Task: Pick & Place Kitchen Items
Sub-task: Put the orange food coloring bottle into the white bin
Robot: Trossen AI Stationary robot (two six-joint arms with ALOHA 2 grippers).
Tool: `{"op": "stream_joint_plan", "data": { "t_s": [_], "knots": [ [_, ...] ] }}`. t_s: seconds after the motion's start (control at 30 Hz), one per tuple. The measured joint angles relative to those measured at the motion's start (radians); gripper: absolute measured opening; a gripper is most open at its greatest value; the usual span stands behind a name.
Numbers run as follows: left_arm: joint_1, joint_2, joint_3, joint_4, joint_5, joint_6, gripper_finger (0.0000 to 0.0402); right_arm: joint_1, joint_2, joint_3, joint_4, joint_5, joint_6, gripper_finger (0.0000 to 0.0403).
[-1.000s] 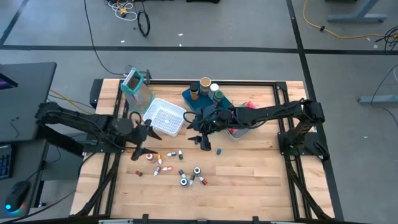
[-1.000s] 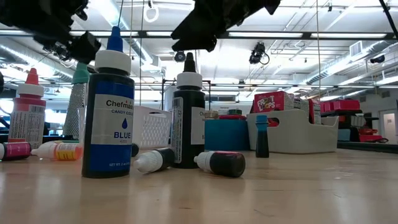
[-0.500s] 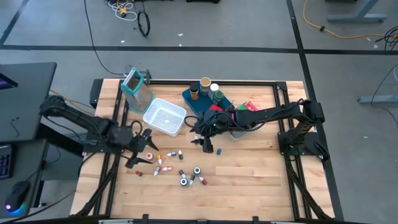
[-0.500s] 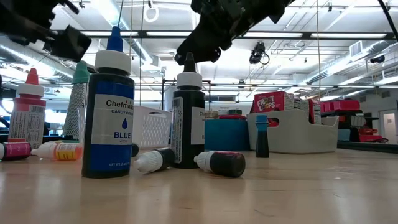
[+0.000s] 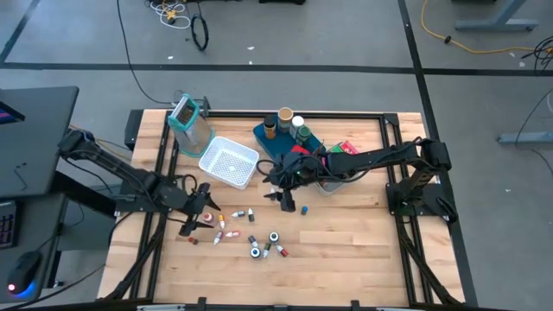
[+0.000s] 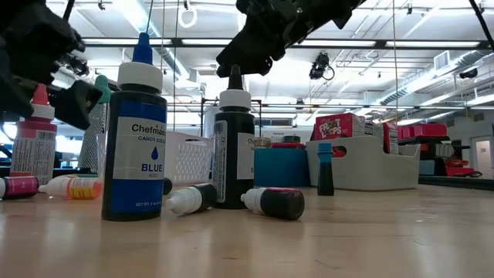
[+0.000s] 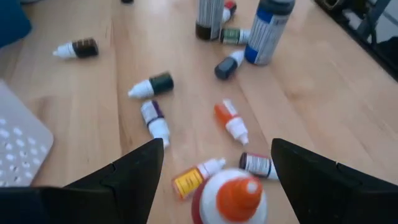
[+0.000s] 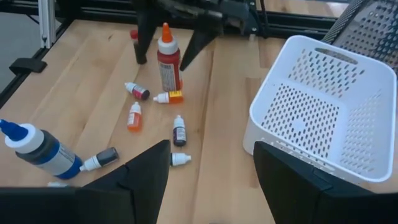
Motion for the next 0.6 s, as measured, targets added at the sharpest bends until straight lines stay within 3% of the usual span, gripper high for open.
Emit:
{"op": "stream_joint_plan", "data": {
  "t_s": [0.3,0.6],
  "knots": [
    [0.000,0.000,-0.044,0.009,-0.007,-0.182,0.0305,0.000,0.000,0.000,0.024,0.000,0.000,0.0240],
    [0.000,0.000,-0.044,0.101,-0.034,-0.170,0.0305,0.000,0.000,0.000,0.030,0.000,-0.007,0.0240]
  ]
}}
